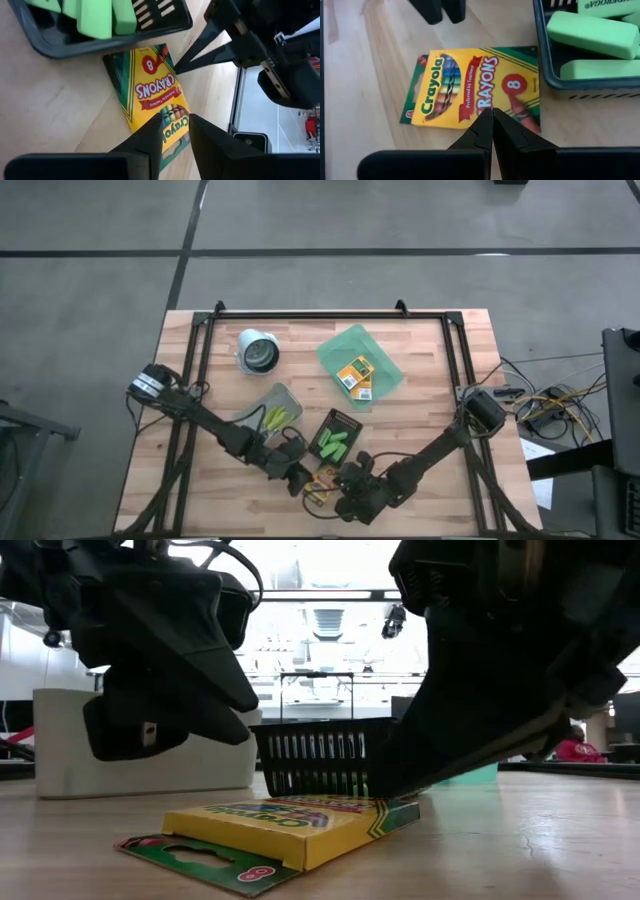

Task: Pick & Place School Supplies
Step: Put the crayon box into the light green bin

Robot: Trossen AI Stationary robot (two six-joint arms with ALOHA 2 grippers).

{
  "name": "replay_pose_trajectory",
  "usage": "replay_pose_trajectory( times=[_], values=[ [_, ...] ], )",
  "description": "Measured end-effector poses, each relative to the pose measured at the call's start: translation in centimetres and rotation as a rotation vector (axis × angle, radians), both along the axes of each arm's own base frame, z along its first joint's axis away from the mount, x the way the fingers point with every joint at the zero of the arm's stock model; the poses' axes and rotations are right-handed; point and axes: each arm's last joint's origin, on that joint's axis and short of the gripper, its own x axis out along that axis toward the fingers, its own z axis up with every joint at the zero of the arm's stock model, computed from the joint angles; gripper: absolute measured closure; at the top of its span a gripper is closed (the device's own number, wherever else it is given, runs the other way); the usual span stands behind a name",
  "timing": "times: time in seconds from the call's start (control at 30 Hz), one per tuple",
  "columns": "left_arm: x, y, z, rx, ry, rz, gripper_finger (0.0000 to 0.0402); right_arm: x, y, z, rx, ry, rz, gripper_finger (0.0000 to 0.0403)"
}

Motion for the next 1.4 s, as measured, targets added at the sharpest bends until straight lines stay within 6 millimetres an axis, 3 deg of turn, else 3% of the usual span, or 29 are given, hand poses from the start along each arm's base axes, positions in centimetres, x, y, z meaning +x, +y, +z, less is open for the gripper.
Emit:
replay_pose_trajectory(
  times=[0.67,1.4],
  values=[
    [0.2,0.4,0.0,0.009,0.0,0.007,0.0303,-0.7,-0.3,-1.5,0.088,-0.055,0.066,0.0394],
    [0.1,0.6,-0.2,-0.022,0.01,0.032,0.0303,-1.1,-0.2,-1.9,0.1,0.01,0.145,0.0394]
  ],
)
